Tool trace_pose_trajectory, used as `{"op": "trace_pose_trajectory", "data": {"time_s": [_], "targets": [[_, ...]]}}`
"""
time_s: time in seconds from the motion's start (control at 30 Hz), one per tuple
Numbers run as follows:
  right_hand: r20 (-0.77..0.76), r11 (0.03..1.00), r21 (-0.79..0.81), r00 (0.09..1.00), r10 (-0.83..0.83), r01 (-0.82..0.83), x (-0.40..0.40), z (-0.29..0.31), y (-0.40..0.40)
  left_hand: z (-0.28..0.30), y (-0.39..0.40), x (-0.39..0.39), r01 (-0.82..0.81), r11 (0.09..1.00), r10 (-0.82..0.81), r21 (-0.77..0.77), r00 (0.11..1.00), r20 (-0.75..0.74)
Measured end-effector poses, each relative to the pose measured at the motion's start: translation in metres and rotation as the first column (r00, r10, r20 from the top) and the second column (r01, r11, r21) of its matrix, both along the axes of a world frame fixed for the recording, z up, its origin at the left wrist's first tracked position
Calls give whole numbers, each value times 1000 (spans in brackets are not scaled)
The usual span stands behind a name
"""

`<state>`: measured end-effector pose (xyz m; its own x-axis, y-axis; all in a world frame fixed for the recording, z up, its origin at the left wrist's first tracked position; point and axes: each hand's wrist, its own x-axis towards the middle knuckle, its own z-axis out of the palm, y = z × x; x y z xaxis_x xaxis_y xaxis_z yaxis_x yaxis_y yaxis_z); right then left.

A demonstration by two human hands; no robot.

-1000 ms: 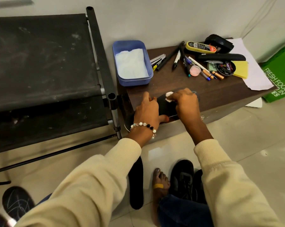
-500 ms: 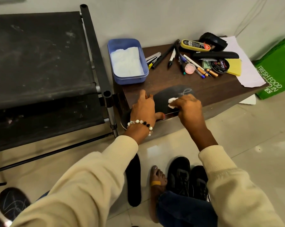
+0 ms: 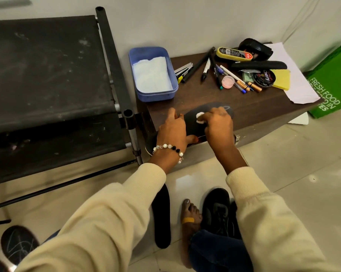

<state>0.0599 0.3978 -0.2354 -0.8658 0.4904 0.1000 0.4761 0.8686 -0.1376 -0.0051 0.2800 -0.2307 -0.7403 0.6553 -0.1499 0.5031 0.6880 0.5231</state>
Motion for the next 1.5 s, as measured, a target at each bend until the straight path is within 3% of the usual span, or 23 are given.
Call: {"op": "trace_pose_trajectory", "data": {"time_s": [0.27, 0.47, 0.57, 0.67, 0.77, 0.83, 1.03, 1.3, 1.4, 1.5], "targets": [[-44, 993, -19, 992, -120, 119, -17, 0, 0, 2, 1, 1, 8, 1000, -8, -22, 1000, -5], [-10, 975, -110, 981, 193, -193, 0, 5, -11, -3, -1, 1, -12, 999, 14, 34, 999, -43], [18, 956, -150, 966, 259, -253, 12, 13, 0, -2, -2, 1, 2, 1000, -2, 17, 999, -33], [124, 990, -104, 986, 107, -95, 25, 11, 24, 1, -1, 1, 3, 1000, -3, -14, 1000, -11], [85, 991, -85, 992, -95, 102, 33, 6, 32, 2, -1, 2, 6, 999, -6, -33, 1000, -4], [82, 994, -72, 993, -82, 88, 30, 6, 22, 1, 0, 2, 15, 998, -16, -66, 1000, -20], [30, 979, -121, 986, 167, -162, 23, 7, 6, -2, 3, 4, 23, 991, -36, -135, 995, -90], [37, 982, -52, 983, -180, 182, 34, 2, 45, -1, 4, 4, 28, 991, -38, -131, 996, -75], [28, 983, -38, 983, -180, 181, 33, 3, 34, -1, 6, 5, 21, 991, -31, -136, 997, -70], [94, 994, -82, 993, -65, 73, 36, 7, 25, -1, 7, 5, 4, 991, -14, -134, 998, -69]]}}
